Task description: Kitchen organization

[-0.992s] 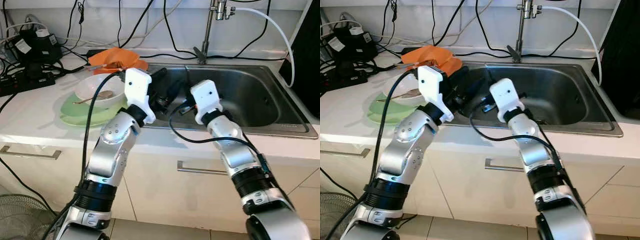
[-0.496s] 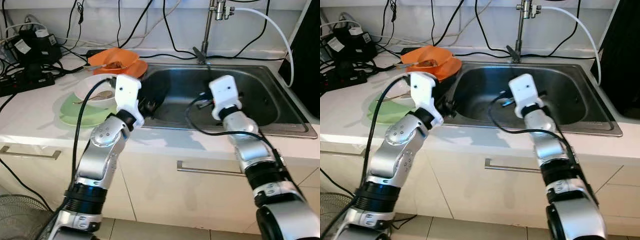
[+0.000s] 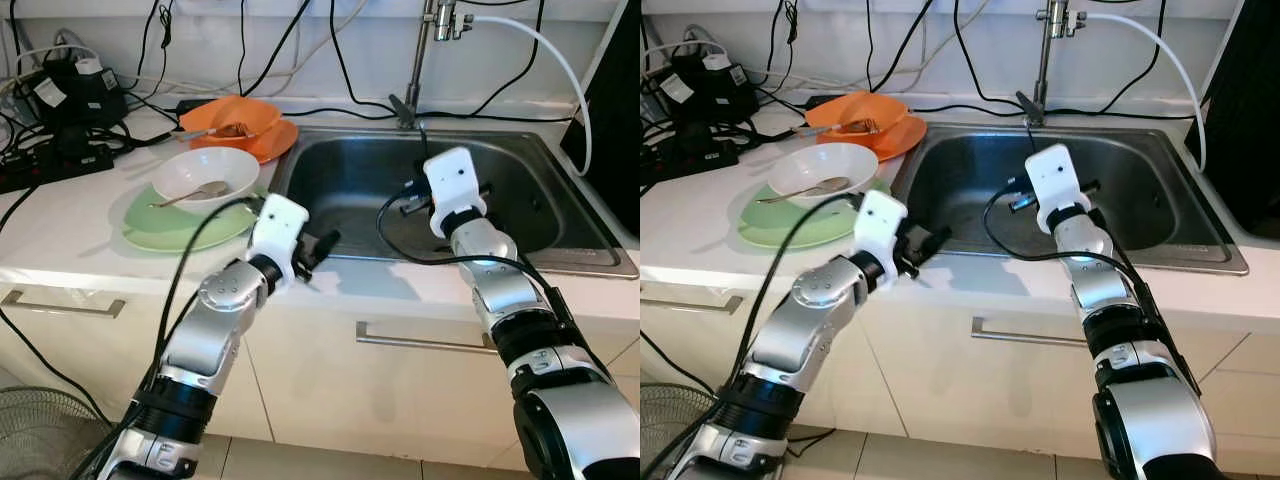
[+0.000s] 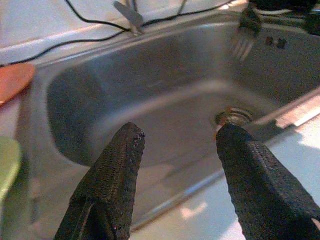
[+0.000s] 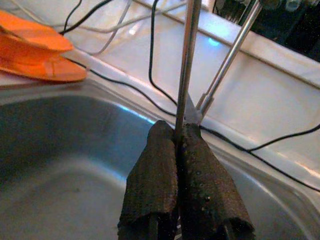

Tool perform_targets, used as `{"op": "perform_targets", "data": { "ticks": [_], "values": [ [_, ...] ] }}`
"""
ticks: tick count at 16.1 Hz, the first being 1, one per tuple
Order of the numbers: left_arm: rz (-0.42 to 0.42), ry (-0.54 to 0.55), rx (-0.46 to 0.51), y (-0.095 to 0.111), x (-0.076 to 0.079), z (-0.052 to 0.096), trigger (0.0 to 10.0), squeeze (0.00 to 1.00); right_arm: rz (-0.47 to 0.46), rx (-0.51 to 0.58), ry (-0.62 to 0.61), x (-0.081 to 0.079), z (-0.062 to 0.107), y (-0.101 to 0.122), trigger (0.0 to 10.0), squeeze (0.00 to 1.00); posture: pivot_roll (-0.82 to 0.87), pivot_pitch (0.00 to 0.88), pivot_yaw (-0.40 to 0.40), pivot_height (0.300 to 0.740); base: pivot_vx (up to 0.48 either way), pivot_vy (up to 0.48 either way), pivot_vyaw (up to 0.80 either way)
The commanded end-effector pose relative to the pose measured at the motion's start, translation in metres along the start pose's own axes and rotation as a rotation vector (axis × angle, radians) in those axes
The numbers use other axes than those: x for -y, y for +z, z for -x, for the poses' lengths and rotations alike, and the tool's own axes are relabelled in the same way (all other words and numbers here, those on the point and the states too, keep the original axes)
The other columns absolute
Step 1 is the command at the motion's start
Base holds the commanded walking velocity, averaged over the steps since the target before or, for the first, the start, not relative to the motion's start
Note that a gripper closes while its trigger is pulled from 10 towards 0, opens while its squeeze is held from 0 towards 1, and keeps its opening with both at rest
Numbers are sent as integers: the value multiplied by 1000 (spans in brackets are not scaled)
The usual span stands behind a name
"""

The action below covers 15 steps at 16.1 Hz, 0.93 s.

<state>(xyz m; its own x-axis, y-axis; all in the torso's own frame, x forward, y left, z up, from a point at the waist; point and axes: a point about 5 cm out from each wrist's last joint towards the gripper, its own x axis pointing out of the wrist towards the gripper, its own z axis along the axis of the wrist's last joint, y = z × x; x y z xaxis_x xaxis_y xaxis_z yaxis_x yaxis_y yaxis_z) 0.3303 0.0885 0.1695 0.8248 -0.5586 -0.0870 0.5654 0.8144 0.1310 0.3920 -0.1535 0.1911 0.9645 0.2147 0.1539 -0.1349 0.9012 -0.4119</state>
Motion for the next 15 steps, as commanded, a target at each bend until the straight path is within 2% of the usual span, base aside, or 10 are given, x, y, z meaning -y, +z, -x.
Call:
{"op": "perform_targets", "data": {
  "ticks": [1, 6, 9, 11, 15],
  "values": [
    [-8, -39, -21, -1, 5, 1, 10000, 0, 13, 25, 27, -5, -5, 7, 10000, 0, 21, 0, 58, 740, 0, 0, 0],
    [-11, -92, -102, -13, 14, 3, 10000, 0, 17, -6, 81, -20, -4, -3, 10000, 0, 20, 0, 61, 740, 0, 0, 0],
    [-9, -161, -140, -18, 26, 4, 10000, 0, 14, -15, 123, -33, -3, -6, 10000, 0, 18, 0, 60, 740, 0, 0, 0],
    [-6, -182, -145, -18, 32, 4, 10000, 0, 14, -15, 142, -39, -2, -8, 10000, 0, 21, 0, 59, 740, 0, 0, 0],
    [-5, -169, -133, -15, 32, 4, 10000, 0, 12, -15, 150, -42, -1, -9, 10000, 0, 23, 0, 57, 740, 0, 0, 0]
  ]
}}
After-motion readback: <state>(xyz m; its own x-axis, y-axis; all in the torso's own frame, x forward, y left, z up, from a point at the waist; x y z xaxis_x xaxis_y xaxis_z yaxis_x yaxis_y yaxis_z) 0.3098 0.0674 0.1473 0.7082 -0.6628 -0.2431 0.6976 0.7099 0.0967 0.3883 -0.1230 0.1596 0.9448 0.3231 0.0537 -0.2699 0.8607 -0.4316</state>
